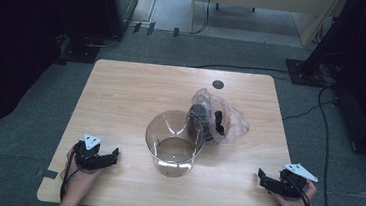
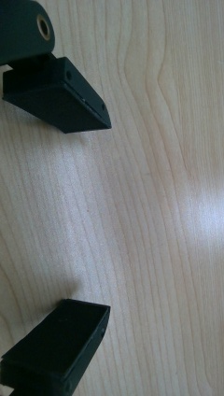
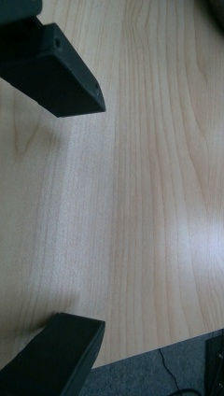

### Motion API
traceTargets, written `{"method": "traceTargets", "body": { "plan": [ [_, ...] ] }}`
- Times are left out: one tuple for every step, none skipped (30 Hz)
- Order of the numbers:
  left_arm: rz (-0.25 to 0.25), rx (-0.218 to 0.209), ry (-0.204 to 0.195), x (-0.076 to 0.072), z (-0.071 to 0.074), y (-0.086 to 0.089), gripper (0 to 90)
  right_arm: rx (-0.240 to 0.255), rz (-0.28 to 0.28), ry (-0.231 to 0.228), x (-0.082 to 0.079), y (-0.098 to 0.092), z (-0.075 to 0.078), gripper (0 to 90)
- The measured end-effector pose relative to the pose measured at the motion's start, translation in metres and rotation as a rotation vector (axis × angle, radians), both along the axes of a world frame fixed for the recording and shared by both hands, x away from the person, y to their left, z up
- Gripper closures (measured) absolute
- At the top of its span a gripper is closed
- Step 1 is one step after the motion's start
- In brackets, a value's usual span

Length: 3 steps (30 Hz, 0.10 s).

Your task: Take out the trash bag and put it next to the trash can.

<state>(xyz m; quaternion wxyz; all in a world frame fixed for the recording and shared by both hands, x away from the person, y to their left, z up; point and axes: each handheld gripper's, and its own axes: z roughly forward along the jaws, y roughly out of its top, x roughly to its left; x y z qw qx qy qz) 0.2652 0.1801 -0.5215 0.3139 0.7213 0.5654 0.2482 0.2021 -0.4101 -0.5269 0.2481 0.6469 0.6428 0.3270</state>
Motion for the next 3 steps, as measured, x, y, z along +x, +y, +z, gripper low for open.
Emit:
{"method": "traceTargets", "body": {
  "plan": [
    [0.000, 0.000, 0.000, 0.0000, 0.0000, 0.0000, 9.2, 0.001, 0.002, 0.000, 0.0000, -0.0001, 0.0000, 0.0],
    [0.000, 0.001, 0.001, 0.0002, 0.0001, 0.0000, 9.2, 0.003, 0.004, -0.001, 0.0000, -0.0003, 0.0000, 0.0],
    [0.001, 0.001, 0.001, 0.0004, 0.0001, 0.0000, 9.2, 0.006, 0.005, -0.002, -0.0001, -0.0004, 0.0000, 0.0]
  ]
}}
